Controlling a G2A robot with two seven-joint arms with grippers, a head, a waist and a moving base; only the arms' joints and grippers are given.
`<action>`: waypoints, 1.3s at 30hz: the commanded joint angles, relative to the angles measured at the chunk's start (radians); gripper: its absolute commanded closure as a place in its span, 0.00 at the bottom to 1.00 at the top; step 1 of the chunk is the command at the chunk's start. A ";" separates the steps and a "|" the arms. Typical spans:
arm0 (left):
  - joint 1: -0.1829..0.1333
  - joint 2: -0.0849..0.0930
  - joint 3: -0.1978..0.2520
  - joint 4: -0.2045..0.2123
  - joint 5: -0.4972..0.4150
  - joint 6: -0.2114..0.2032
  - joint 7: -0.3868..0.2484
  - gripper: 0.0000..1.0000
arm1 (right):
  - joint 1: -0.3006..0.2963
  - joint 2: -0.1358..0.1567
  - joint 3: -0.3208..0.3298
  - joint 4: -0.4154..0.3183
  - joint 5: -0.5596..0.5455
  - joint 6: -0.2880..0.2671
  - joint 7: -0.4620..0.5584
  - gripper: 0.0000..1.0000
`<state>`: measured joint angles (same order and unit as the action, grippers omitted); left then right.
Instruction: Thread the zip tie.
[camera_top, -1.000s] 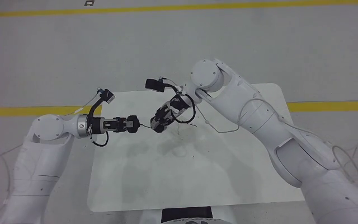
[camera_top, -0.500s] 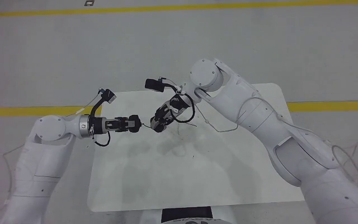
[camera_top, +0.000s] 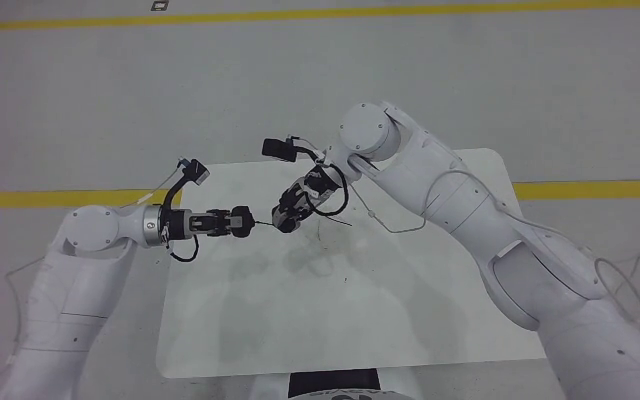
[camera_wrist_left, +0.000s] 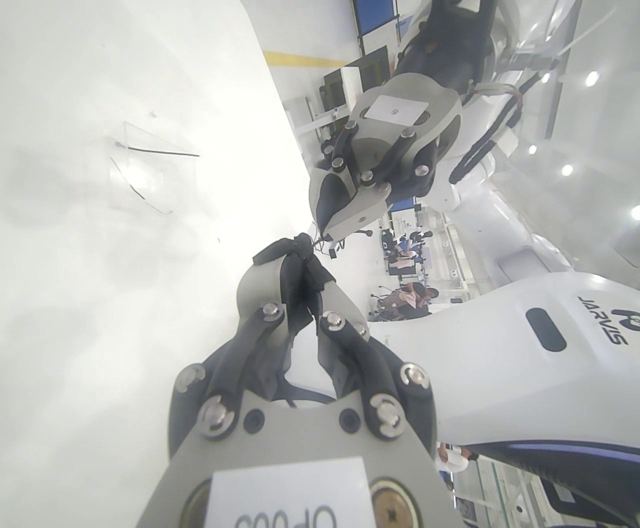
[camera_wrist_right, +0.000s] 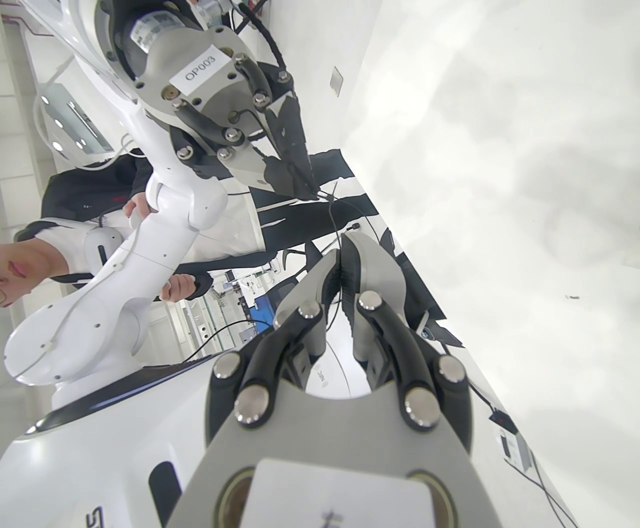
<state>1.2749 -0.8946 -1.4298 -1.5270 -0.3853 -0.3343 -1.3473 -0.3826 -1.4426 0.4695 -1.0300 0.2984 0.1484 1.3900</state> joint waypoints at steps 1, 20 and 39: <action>-0.002 0.001 0.003 0.001 -0.004 -0.002 -0.001 1.00 | 0.001 0.000 -0.001 0.003 0.000 0.000 0.000 1.00; -0.018 0.012 0.036 0.008 -0.023 -0.006 0.001 1.00 | 0.018 -0.012 -0.017 0.015 0.044 -0.031 0.000 1.00; -0.016 0.020 0.054 -0.005 -0.037 -0.006 0.009 1.00 | 0.026 -0.021 -0.037 0.030 0.087 -0.048 0.000 1.00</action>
<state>1.2589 -0.8747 -1.3767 -1.5312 -0.4212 -0.3400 -1.3387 -0.3570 -1.4632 0.4339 -1.0007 0.3845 0.0996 1.3900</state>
